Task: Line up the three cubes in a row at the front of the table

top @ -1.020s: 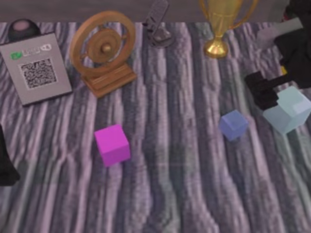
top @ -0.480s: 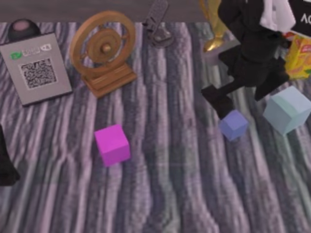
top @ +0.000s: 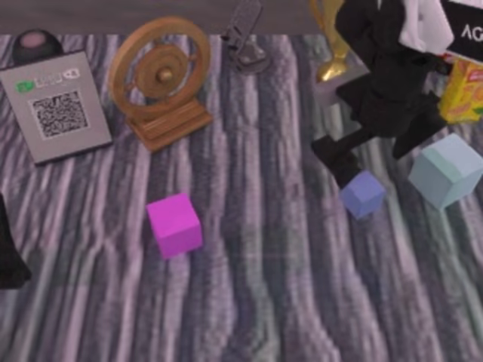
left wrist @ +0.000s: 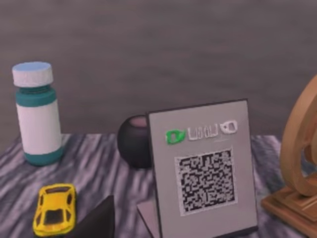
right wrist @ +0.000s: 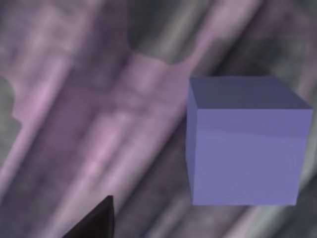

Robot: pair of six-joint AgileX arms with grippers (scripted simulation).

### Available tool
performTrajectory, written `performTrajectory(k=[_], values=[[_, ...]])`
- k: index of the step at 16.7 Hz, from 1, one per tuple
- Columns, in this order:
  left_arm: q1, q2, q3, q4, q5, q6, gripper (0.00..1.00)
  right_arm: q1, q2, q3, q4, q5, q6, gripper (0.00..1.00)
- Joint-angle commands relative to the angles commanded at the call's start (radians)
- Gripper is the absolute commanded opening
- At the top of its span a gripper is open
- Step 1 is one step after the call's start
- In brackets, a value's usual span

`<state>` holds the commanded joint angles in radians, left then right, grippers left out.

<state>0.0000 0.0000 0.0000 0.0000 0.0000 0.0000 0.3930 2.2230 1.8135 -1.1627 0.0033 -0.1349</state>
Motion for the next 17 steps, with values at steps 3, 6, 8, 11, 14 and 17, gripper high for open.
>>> performTrajectory(k=[3, 6, 8, 11, 14, 17], values=[[0.0, 0.0, 0.0, 0.0, 0.0, 0.0, 1.0, 0.002, 0.035, -0.062, 0.099, 0.0, 0.0, 1.0], [0.0, 0.0, 0.0, 0.0, 0.0, 0.0, 1.0, 0.004, 0.081, -0.137, 0.227, 0.001, 0.003, 1.0], [0.0, 0.0, 0.0, 0.0, 0.0, 0.0, 1.0, 0.005, 0.102, -0.166, 0.271, 0.001, 0.004, 1.0], [0.0, 0.0, 0.0, 0.0, 0.0, 0.0, 1.0, 0.005, 0.105, -0.171, 0.278, 0.001, 0.004, 1.0], [0.0, 0.0, 0.0, 0.0, 0.0, 0.0, 1.0, 0.005, 0.105, -0.171, 0.278, 0.001, 0.004, 0.85], [0.0, 0.0, 0.0, 0.0, 0.0, 0.0, 1.0, 0.005, 0.105, -0.171, 0.278, 0.001, 0.004, 0.62]])
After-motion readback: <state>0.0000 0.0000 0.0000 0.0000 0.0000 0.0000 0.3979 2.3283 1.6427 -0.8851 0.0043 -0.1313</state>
